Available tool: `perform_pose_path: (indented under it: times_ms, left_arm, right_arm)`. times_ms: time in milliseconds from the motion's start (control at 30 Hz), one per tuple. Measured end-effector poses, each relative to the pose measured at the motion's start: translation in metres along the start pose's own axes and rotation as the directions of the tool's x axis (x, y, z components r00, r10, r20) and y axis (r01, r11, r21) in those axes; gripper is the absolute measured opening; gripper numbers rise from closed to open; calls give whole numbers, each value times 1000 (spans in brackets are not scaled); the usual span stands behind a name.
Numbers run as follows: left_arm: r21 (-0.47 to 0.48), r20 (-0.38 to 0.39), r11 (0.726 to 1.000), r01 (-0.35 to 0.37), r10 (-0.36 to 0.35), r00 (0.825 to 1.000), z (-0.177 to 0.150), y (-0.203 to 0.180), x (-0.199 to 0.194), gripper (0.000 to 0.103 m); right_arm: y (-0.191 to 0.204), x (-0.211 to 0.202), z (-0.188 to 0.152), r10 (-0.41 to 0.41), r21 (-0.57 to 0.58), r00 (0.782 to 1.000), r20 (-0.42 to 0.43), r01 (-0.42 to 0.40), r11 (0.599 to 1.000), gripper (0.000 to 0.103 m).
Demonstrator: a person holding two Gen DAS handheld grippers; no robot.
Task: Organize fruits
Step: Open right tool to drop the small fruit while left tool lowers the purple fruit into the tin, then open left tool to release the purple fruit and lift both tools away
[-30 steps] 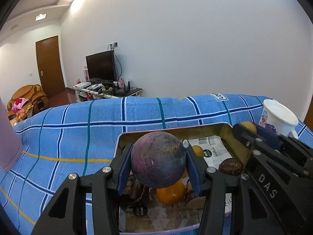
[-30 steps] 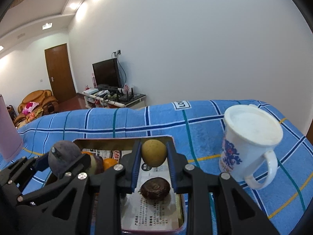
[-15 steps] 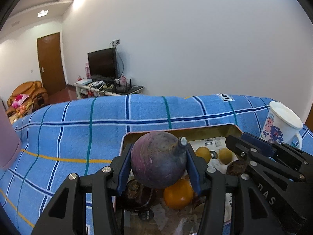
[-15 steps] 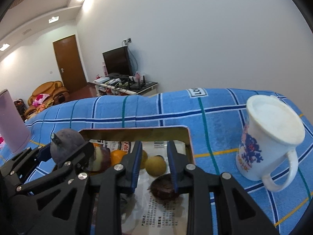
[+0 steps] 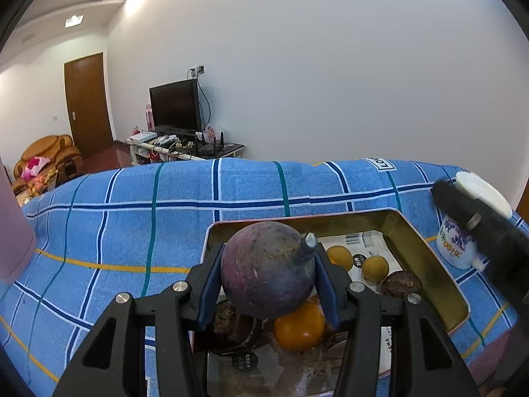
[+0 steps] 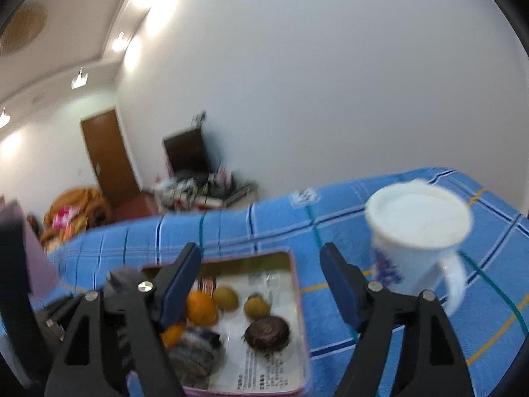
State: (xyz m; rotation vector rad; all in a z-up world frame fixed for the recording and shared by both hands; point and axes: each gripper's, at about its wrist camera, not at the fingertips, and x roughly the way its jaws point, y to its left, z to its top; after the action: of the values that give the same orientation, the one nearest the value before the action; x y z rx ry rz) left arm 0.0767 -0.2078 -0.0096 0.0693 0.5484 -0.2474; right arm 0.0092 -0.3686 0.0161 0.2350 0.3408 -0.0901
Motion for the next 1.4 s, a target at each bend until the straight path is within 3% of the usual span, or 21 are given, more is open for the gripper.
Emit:
perform_pose_path:
  times_ms: [67,200,333,467,667,800,900,1000,1200,1400]
  left_arm:
    - [13,-4,1000,-18,18,1000,0,-3,1,56]
    - [58,-111,998,10,-4,994,-4,-13,17,87]
    - [96,-117,995,-15,26,993,-5,-22,19,89]
    - [88,-119,996,-5,16,993,-5,-21,19,90]
    - [94,-104,995,-24,34,994,-6,-22,16,90]
    - [104,-1,992,-71,72,997,-7,-23,-2,90]
    - [104,105,982,-161,150,983,-7,-22,-17,90]
    - [72,127,978,-196,186,974,-8,-12,-21,90]
    - [37,90,985,-168,164,982,-14,-3,-27,90]
    - [48,147,987,-153,145,978,-24,-8,-48,90]
  right_arm:
    - [-4,-5,1,-17,19,1000,23,17,1000,81]
    - [-6,-3,-3,-37,46,999,5,37,998,83]
    - [-6,-5,-5,-44,53,999,2,44,998,86]
    - [-8,-11,-5,-64,60,997,35,62,996,98]
    - [-10,-16,-6,-74,71,996,52,70,995,103]
    - [-8,-19,-7,-85,56,994,62,81,995,103]
    - [-6,-24,-9,-103,39,991,90,100,994,103]
    - [-5,-32,-9,-102,35,986,130,98,995,103]
    - [1,-46,-11,-109,14,979,174,108,994,103]
    - [18,-61,-15,-131,-67,968,213,148,987,103]
